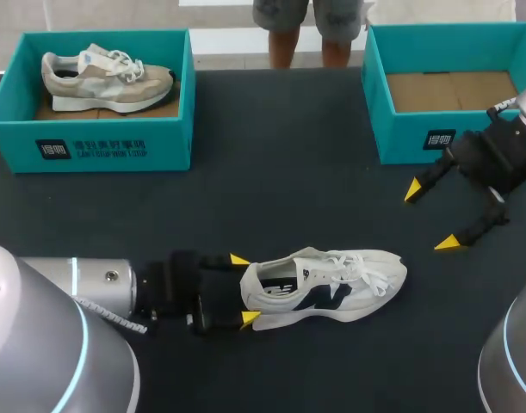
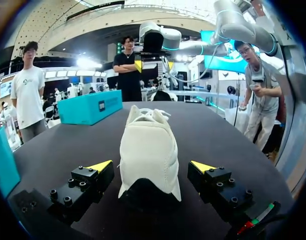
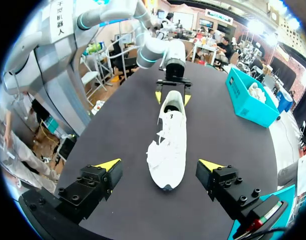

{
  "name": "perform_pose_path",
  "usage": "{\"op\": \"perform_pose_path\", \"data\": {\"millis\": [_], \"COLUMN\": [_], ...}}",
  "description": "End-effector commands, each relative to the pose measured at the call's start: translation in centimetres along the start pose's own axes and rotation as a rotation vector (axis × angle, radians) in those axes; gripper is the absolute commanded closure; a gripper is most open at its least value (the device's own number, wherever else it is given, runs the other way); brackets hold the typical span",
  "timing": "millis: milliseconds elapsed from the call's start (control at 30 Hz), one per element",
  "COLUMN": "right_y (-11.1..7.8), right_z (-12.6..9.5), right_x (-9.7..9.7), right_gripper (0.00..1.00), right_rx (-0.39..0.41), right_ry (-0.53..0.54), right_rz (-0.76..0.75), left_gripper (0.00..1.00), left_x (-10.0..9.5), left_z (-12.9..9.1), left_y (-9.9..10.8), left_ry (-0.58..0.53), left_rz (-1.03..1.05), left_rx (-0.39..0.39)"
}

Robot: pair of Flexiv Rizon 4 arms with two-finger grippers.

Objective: Take the shoe out of the shoebox, open the shoe tongue, remove and reinsert the insole, then place the shoe into the shoebox

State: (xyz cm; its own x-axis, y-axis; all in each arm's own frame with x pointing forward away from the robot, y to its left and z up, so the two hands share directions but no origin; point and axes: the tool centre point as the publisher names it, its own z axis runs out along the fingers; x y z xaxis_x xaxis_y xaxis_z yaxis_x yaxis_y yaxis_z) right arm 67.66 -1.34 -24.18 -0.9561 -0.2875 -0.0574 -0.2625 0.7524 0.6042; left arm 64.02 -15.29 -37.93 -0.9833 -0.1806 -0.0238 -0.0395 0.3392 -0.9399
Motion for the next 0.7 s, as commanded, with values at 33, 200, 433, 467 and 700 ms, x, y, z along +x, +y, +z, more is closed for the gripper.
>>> {"op": "perform_pose_path", "data": {"millis": [33,200,433,467,700], "right_y": [0.0,0.0,0.0,0.0,0.0], "right_z": [0.1,0.1,0.1,0.1,0.1], "right_x": [0.0,0.0,0.0,0.0,0.0], "right_gripper": [0.0,0.0,0.0,0.0,0.0], "right_rx": [0.002,0.002,0.002,0.002,0.002], "right_ry": [0.0,0.0,0.0,0.0,0.0], "right_rz": [0.001,0.001,0.001,0.001,0.001], "left_gripper": [0.0,0.0,0.0,0.0,0.0], "left_x": [-0.2,-0.3,-0.3,-0.2,0.1], "left_z": [1.8,3.0,4.3,4.5,5.5], "left_y": [0.1,0.0,0.6,0.7,1.5], "left_ry": [0.0,0.011,0.018,0.019,0.026], "left_rz": [-0.001,-0.001,-0.01,-0.01,-0.027], "left_rx": [0.004,0.012,0.012,0.007,-0.012]}}
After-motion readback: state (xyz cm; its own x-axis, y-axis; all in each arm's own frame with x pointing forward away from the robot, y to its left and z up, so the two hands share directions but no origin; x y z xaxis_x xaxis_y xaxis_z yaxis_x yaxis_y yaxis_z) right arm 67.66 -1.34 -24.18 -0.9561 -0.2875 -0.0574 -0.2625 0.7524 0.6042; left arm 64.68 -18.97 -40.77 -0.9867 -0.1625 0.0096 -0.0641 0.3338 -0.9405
